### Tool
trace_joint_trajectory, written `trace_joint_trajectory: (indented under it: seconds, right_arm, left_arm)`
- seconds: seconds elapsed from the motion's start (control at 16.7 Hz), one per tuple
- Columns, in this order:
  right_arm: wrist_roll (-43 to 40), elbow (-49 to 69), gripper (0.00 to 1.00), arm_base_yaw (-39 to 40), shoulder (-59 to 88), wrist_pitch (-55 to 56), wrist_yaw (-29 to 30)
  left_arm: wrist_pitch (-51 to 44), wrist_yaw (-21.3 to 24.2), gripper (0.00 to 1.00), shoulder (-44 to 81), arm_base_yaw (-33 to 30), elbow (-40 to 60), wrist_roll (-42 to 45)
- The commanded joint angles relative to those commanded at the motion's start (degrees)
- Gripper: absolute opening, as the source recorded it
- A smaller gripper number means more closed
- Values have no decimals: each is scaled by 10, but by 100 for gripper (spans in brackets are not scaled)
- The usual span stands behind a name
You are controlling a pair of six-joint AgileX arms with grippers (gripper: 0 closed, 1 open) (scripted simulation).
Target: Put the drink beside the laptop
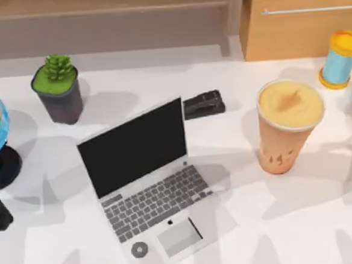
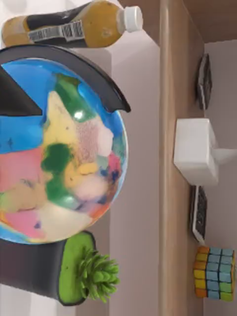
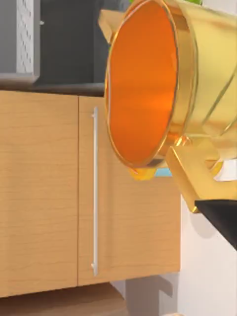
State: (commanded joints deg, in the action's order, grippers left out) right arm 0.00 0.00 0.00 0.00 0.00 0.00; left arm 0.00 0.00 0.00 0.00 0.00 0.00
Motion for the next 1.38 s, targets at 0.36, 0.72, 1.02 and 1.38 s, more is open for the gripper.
trace_joint_trajectory:
  seconds: [0.36, 0.72, 1.02, 1.38]
  right_arm:
    - [-2, 7, 100, 37, 45, 56, 27]
    - [28, 54, 100, 190, 220, 282, 125]
    - [62, 92, 100, 343, 432, 498, 242]
    - [99, 117, 100, 493, 721, 697, 405]
  left_arm:
    - [0, 0, 100, 0, 0, 0, 0]
    - [0, 0, 100, 0, 0, 0, 0]
    - [0, 0, 100, 0, 0, 0, 0]
    - [0, 0, 100, 0, 0, 0, 0]
